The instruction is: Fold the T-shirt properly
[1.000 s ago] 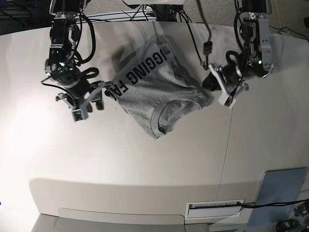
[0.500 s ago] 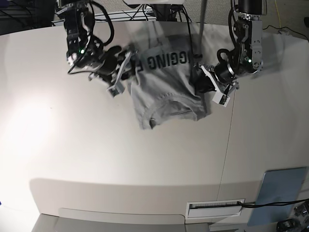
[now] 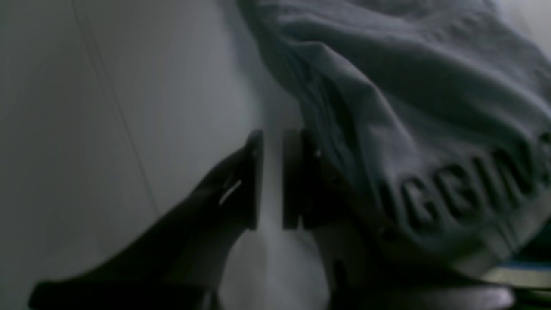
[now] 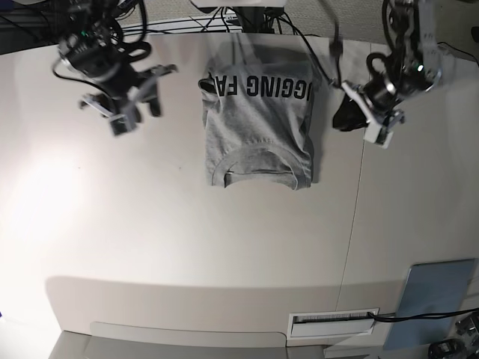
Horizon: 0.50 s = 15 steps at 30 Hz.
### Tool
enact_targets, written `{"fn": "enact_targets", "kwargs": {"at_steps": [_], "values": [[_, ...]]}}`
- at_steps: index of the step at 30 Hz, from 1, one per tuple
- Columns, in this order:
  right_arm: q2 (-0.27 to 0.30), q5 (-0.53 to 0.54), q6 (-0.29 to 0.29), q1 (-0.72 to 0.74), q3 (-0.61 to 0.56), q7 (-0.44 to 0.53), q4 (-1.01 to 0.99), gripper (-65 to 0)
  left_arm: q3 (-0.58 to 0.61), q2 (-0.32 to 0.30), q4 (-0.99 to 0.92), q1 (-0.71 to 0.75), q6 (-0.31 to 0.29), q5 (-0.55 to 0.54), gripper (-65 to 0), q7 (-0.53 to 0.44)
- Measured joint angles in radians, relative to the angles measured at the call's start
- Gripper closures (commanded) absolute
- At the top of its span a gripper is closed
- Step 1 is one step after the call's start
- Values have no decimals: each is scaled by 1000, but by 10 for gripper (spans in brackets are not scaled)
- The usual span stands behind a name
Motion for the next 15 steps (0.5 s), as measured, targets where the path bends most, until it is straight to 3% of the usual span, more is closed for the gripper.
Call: {"fn": "enact_targets", "kwargs": {"at_steps": [6, 10, 15], "values": [[-5, 112, 3, -222, 216, -12, 52, -225, -150, 1, 115, 264, -66, -55, -76, -24], [-2, 187, 5, -364, 323, -4, 52, -225, -158, 3, 123, 397, -80, -69, -76, -49], [-11, 205, 5, -549, 378, 35, 53, -225, -158, 11, 122, 532, -79, -68, -82, -49]]}}
